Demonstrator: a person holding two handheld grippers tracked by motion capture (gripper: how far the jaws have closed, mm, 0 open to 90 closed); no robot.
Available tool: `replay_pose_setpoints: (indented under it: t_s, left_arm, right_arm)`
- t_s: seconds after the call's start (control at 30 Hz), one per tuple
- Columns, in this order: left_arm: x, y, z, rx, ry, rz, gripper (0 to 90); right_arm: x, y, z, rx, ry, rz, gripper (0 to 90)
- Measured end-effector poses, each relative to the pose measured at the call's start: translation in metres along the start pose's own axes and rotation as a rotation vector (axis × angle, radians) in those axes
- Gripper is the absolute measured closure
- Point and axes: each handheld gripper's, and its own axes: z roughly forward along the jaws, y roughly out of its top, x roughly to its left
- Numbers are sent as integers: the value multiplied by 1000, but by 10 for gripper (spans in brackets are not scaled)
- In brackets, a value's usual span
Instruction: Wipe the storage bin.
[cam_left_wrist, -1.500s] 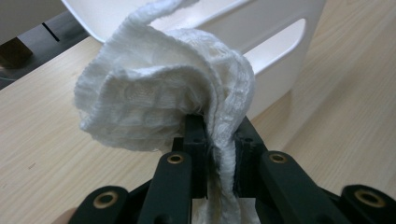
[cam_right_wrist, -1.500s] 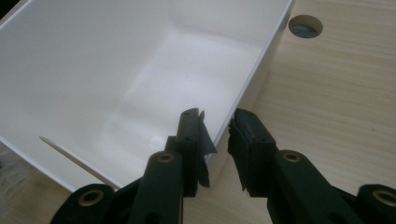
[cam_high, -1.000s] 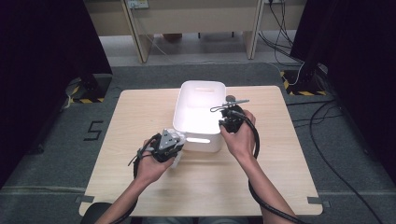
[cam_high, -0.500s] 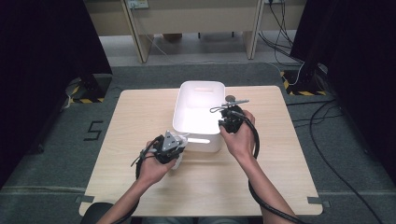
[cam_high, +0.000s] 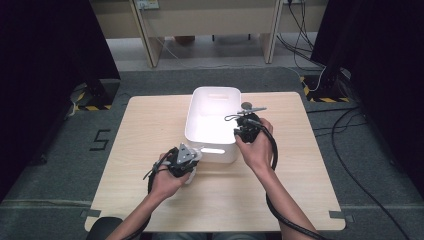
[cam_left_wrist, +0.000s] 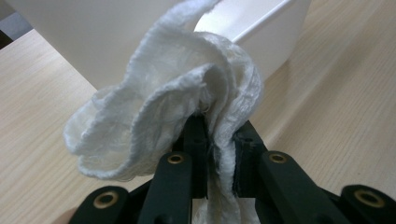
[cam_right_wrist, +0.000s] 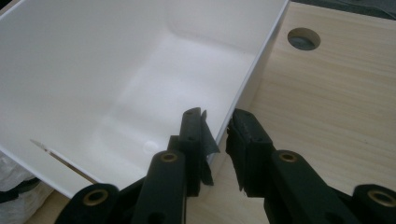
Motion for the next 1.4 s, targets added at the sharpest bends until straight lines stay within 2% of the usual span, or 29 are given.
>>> replay_pose_setpoints:
  t_s: [0.6,0.93,1.1,1.3,1.4]
  left_arm:
    - [-3,-12,18,49,-11,-9,790]
    - [-7,-11,22,66,-12,7,790]
    - [-12,-7,26,63,-24,14,790]
    - [-14,-7,25,43,-21,-6,791]
    - [-14,-5,22,18,-15,-18,792]
  right_arm:
    - [0,-1,0,-4,-5,-1,753]
    - [2,-1,0,-6,-10,3,753]
    - [2,-1,0,-6,-11,3,753]
    - [1,-1,0,-7,-10,4,753]
    - [1,-1,0,-8,-10,2,752]
